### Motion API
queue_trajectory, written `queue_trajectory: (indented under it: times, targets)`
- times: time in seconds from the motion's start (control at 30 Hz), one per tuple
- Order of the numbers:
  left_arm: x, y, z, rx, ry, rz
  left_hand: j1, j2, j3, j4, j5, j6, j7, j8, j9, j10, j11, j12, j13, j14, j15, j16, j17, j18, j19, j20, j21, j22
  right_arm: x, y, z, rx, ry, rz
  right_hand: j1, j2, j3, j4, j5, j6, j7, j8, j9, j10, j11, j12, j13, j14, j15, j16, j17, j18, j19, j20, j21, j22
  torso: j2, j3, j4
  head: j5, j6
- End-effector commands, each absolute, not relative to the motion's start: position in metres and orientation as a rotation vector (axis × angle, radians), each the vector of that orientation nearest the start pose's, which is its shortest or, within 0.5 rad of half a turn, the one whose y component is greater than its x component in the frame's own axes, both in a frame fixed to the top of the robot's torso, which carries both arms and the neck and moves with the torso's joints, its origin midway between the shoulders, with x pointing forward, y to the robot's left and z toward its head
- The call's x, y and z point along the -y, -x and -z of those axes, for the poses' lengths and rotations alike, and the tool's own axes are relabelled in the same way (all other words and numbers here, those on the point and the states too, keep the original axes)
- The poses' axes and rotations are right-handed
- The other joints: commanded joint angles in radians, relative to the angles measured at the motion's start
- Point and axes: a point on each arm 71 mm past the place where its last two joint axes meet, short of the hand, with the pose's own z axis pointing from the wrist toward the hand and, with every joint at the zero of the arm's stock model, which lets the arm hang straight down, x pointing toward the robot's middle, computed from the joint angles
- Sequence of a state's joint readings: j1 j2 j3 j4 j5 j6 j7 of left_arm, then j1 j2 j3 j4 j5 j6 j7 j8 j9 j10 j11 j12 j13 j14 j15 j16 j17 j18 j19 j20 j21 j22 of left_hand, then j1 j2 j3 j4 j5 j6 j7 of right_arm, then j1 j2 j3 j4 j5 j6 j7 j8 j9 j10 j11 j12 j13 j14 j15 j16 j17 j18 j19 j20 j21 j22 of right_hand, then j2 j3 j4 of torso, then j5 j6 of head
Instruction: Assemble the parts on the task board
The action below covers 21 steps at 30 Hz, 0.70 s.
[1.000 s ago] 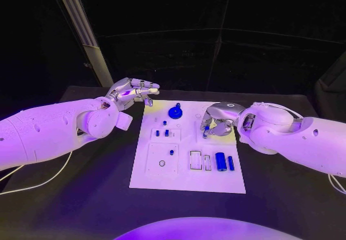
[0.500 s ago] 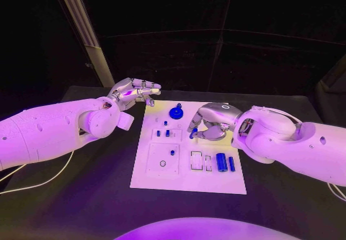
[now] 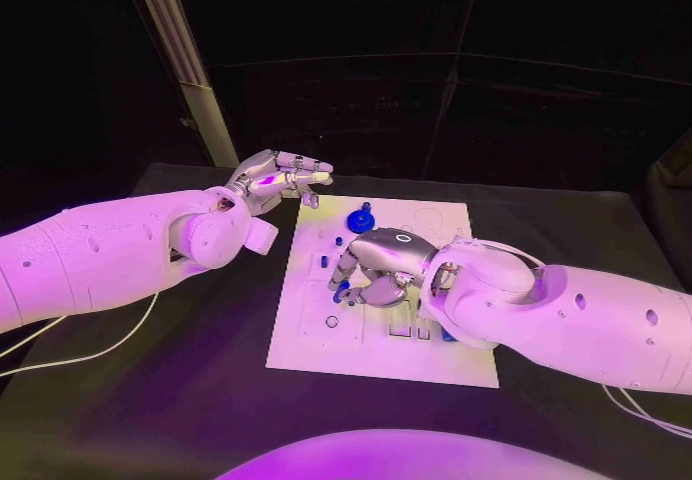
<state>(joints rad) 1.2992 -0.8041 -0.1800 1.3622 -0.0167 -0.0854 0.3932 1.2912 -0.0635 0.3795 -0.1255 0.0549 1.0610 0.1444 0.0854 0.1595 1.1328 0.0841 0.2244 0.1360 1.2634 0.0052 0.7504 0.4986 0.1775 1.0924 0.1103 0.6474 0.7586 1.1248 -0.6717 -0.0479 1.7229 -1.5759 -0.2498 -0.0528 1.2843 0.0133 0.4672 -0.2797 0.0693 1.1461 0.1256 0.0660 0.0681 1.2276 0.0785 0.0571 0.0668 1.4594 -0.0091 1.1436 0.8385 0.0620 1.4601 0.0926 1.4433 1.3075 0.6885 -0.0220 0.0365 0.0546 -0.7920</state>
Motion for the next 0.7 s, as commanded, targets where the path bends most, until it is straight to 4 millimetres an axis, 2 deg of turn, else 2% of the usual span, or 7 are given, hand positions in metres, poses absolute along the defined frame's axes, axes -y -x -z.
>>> queue_trajectory:
  times: [0.03,0.33,0.7]
  targets:
    - [-0.227,-0.514,0.185,-1.547,0.999,1.600,-0.005,0.006,-0.006,0.000,-0.005,0.001,0.005,-0.005,0.002,-0.005,0.000,0.005,0.002,-0.004,0.000,-0.004,-0.002,0.005,0.010,0.000,-0.002,-0.002,0.051,-0.398,0.201,-1.653,0.527,-1.051,-0.005,-0.001,0.008,-0.001,0.003,0.007,0.003,-0.002,0.000,0.021,-0.013,0.005,0.000,0.001,-0.006,0.004,0.000,-0.016,0.011,-0.001,0.002,0.081,0.000,0.0016,-0.0028,0.011,-0.004]
    - [-0.226,-0.514,0.185,-1.547,0.997,1.603,-0.005,0.006,-0.006,0.000,-0.005,0.001,0.005,-0.005,0.002,-0.005,0.000,0.005,0.002,-0.004,0.000,-0.004,-0.002,0.005,0.010,0.000,-0.002,-0.002,0.039,-0.395,0.219,-1.702,0.572,-1.043,-0.007,-0.003,0.014,-0.002,0.003,0.004,0.004,-0.003,0.000,0.019,-0.012,0.004,0.000,0.001,-0.006,0.004,-0.001,-0.016,0.011,0.000,0.002,0.080,0.000,0.0014,-0.0015,0.019,-0.009]
    - [-0.225,-0.514,0.185,-1.547,0.997,1.604,-0.005,0.006,-0.006,0.000,-0.005,0.001,0.005,-0.005,0.002,-0.005,0.000,0.005,0.002,-0.004,0.000,-0.004,-0.002,0.005,0.010,0.000,-0.002,-0.002,0.038,-0.396,0.226,-1.728,0.598,-1.016,-0.009,-0.004,0.018,-0.002,0.003,0.003,0.004,-0.003,0.000,0.016,-0.012,0.004,0.000,0.001,-0.005,0.004,-0.001,-0.016,0.011,0.000,0.002,0.081,0.000,0.0017,-0.0027,0.025,-0.013]
